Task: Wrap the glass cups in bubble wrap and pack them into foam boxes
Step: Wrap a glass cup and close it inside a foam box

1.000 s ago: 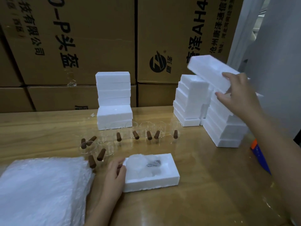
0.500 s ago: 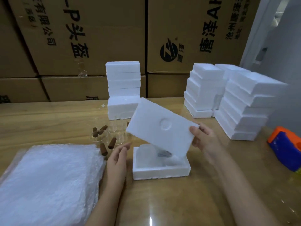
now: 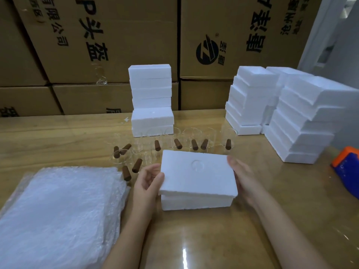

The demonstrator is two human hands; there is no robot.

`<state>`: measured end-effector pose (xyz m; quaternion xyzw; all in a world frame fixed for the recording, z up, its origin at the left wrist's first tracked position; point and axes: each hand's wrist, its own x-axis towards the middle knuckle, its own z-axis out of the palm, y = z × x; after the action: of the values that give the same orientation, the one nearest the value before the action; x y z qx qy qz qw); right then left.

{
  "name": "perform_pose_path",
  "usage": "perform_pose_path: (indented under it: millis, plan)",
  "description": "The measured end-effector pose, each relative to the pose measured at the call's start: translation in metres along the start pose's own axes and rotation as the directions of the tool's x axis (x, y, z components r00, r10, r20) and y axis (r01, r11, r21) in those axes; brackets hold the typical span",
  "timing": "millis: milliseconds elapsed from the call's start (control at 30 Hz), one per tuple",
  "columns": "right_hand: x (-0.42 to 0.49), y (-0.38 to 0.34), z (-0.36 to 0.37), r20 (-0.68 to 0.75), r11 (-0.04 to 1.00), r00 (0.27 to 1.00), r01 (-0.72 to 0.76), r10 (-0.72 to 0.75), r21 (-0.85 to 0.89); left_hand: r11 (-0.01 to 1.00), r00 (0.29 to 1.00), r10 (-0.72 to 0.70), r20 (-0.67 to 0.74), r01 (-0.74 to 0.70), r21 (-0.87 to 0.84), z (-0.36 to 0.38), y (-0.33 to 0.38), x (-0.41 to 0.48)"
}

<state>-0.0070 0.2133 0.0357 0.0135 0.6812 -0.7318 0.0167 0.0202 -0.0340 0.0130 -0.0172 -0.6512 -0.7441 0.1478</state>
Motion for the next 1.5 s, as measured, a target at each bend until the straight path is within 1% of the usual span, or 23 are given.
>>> perform_pose_path:
  millis: [133,200,267,433,567,700,867,1067,1267,1500]
  plan:
    - [0.0,0.007,-0.002,-0.034,0.997,0.998,0.049,-0.047,0.064,0.998,0.998,-0.057,-0.013,0.057,-0.025,-0.003,-0.004,0.002]
    - [-0.001,0.012,-0.004,-0.027,0.998,0.998,0.054,-0.053,0.038,0.997,0.997,-0.074,0.0,0.074,-0.016,-0.003,-0.007,0.002]
    - [-0.003,0.015,-0.002,-0.039,0.999,0.998,0.039,-0.039,0.011,0.997,0.997,-0.071,0.006,0.071,0.009,-0.003,-0.008,0.001]
    - [-0.001,0.015,0.003,-0.042,0.998,0.999,-0.004,0.006,0.056,0.993,0.995,-0.099,-0.026,0.1,0.059,-0.003,-0.012,0.003]
    - [0.001,0.014,0.003,-0.052,0.996,0.997,-0.048,0.052,0.077,0.989,0.993,-0.12,-0.019,0.121,0.091,-0.001,-0.01,0.003]
    - [0.004,0.013,0.002,-0.041,0.994,0.995,-0.085,0.088,0.075,0.992,0.996,-0.084,0.026,0.081,0.1,0.002,-0.004,0.003]
    - [0.007,0.013,0.002,-0.048,0.991,0.993,-0.105,0.109,0.08,0.993,0.997,-0.074,0.037,0.07,0.093,0.003,0.003,0.0]
    - [0.008,0.015,0.003,-0.086,0.99,0.989,-0.113,0.12,0.083,0.989,0.993,-0.108,0.046,0.102,0.109,0.002,0.002,0.001]
    - [0.008,0.015,0.003,-0.082,0.992,0.99,-0.109,0.114,0.057,0.982,0.988,-0.142,0.056,0.133,0.135,0.0,0.005,0.003]
    - [0.008,0.018,0.003,-0.094,0.988,0.986,-0.133,0.14,0.078,0.975,0.984,-0.161,0.075,0.147,0.168,0.001,0.006,0.001]
